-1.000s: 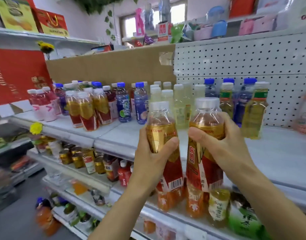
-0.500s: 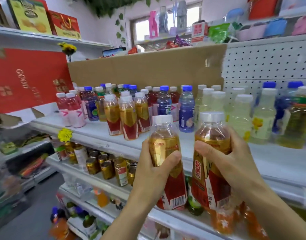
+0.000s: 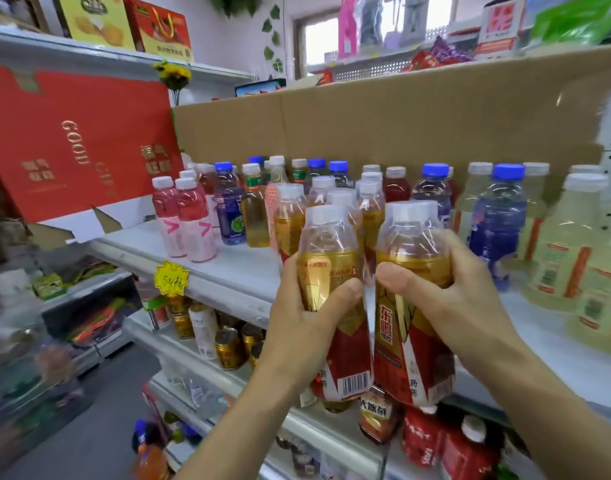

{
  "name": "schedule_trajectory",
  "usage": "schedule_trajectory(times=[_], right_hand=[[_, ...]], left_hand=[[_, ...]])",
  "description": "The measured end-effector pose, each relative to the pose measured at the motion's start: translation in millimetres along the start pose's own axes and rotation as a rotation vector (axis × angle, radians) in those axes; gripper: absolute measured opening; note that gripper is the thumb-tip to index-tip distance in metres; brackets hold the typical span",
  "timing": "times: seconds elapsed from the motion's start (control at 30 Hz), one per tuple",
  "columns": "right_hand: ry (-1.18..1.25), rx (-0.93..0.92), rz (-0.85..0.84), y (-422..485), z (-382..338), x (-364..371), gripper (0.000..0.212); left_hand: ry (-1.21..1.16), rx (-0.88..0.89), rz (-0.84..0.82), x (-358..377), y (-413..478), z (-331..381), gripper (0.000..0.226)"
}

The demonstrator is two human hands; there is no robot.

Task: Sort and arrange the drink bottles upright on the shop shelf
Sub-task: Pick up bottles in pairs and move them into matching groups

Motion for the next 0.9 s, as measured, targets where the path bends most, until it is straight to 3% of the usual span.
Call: schedule_trajectory(times=[0.3,0.67,0.9], right_hand=[[-0.009,-0.004,-0.065,57,13,108,0.050],[-0.069,0.061,0.130,102,26,254,0.056],[-0.129,0.085,0.201,117,27,304,0.052]], left_hand=[[-0.022,0.007,-0.002,-108,49,-34,0.043],[-0.036,-0.004,-0.196,-256,118,-74,0.045],[-0.111,-0.048,-0.307,-301,142,-88,0.056]])
Point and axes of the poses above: each hand's wrist, its own y-axis towards the middle knuckle, its own x-axis out of the palm, z = x × y, the point moved 2 cm from there along y, towards the middle knuckle, and after that the axes turned 3 degrees about -z, right-handed, at the moved point
